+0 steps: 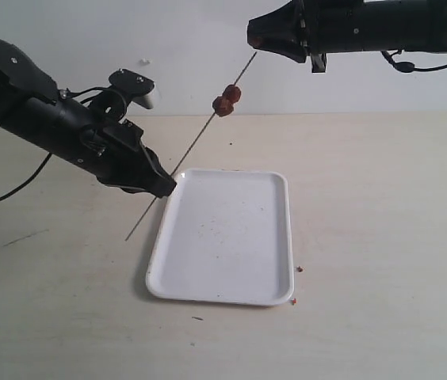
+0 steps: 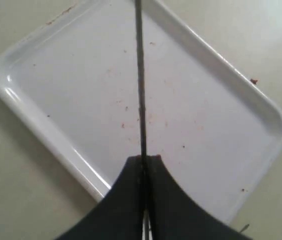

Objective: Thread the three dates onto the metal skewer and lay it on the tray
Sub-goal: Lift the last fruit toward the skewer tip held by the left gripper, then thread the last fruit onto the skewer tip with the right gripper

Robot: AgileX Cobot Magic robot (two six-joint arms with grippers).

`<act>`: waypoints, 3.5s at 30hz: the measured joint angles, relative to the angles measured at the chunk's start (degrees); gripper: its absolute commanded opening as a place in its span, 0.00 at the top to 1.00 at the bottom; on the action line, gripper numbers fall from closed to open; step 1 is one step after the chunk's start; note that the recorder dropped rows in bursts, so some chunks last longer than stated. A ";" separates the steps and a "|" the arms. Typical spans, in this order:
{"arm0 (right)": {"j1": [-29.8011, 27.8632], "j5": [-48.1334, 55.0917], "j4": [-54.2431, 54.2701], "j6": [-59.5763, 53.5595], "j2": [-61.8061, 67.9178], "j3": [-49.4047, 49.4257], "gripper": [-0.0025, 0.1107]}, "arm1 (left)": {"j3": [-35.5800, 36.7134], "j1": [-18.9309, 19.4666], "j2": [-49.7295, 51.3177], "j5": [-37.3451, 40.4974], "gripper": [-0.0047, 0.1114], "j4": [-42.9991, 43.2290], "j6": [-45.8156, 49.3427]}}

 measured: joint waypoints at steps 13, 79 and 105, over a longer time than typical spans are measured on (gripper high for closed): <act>0.00 1.89 0.00 -5.31 0.00 0.00 0.74 | 0.00 0.00 0.00 -0.22 0.96 -1.11 -0.94; -0.54 3.86 1.04 -7.43 0.85 -0.35 0.71 | 0.10 0.00 3.61 -0.68 0.96 -37.74 31.09; -0.79 2.77 6.51 -7.43 1.32 -0.35 0.75 | 0.10 0.00 3.61 0.71 0.96 -35.31 30.04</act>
